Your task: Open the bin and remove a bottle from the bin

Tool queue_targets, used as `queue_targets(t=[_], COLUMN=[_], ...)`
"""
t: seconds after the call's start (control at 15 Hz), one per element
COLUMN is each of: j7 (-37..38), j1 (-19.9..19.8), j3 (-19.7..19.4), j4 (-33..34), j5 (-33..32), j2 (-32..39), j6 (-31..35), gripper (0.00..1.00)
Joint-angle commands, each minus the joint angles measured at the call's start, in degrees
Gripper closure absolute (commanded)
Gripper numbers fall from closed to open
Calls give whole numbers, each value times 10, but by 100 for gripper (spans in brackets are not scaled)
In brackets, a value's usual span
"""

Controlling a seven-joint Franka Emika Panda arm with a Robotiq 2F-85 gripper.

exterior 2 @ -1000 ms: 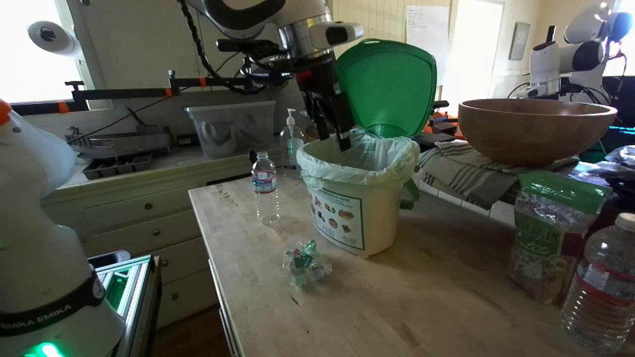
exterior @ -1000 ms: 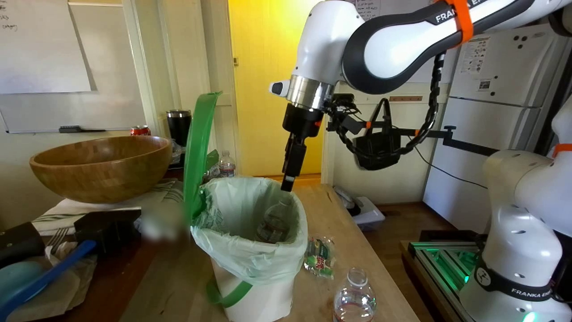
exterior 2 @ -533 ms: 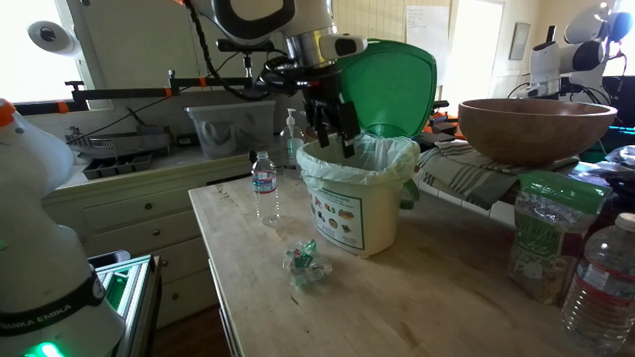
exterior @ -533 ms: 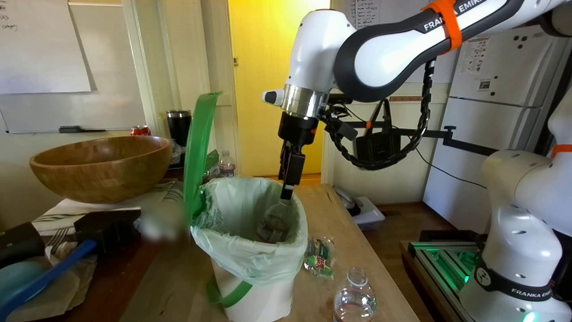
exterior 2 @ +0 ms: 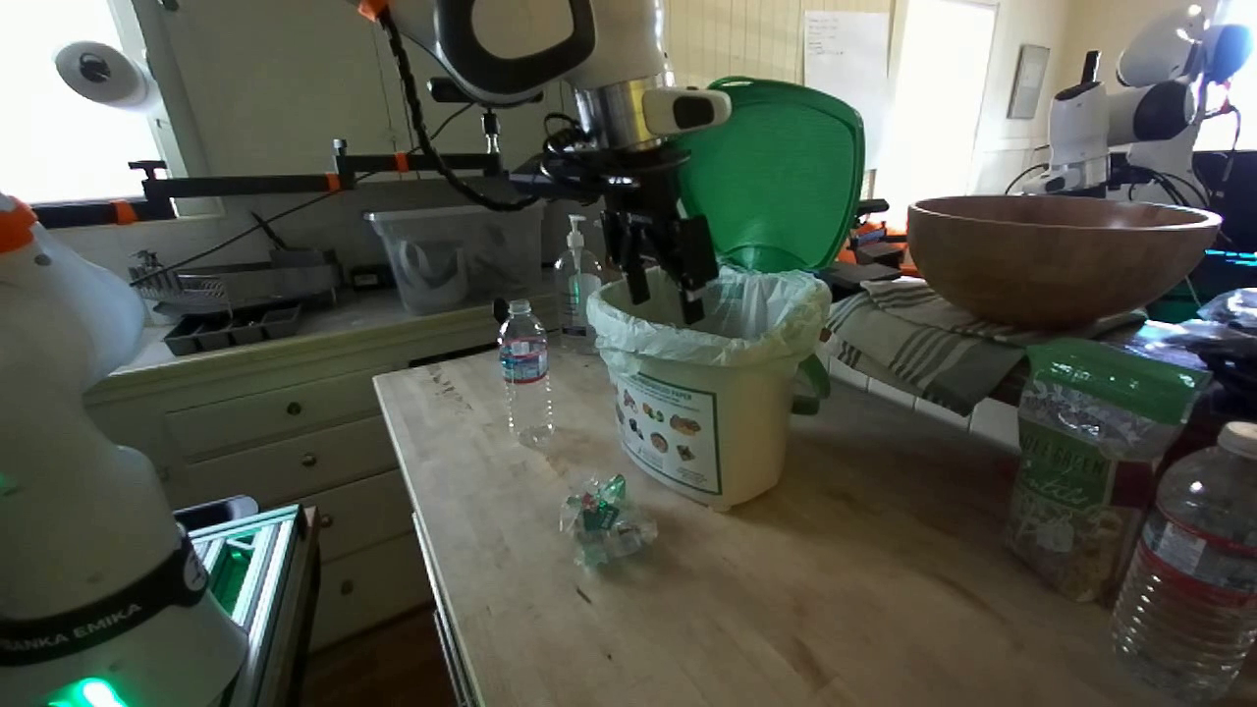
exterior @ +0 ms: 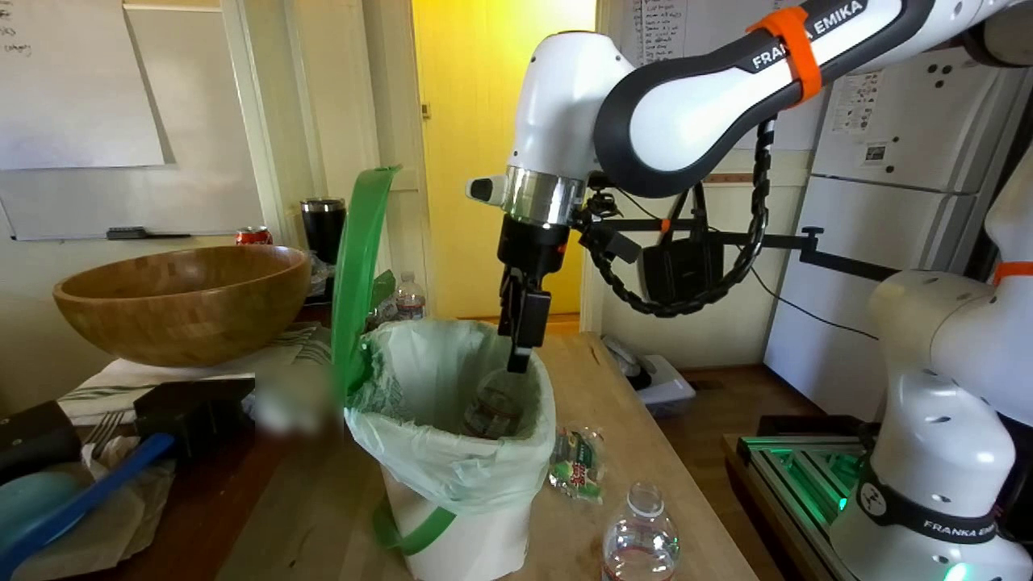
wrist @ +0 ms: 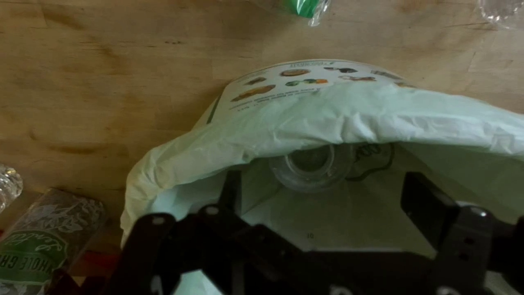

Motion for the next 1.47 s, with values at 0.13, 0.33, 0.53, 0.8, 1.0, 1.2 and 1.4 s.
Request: queue_targets(t=[0.13, 0.33, 0.53, 0.8, 1.0, 1.2, 1.4], j7=[-23, -28, -32, -37, -38, -33, -32], j1=[9, 10, 11, 11, 10, 8, 8], j3=[-9, -9, -10, -9, -9, -8, -9], j4=[8, 9, 11, 17, 21, 23, 24], j5=[4, 6, 9, 9, 8, 4, 4], j2=[20, 24, 26, 30, 33, 36, 37], j6=[12, 13, 15, 11, 10, 9, 7], gripper=[5, 11, 6, 32, 56, 79, 99])
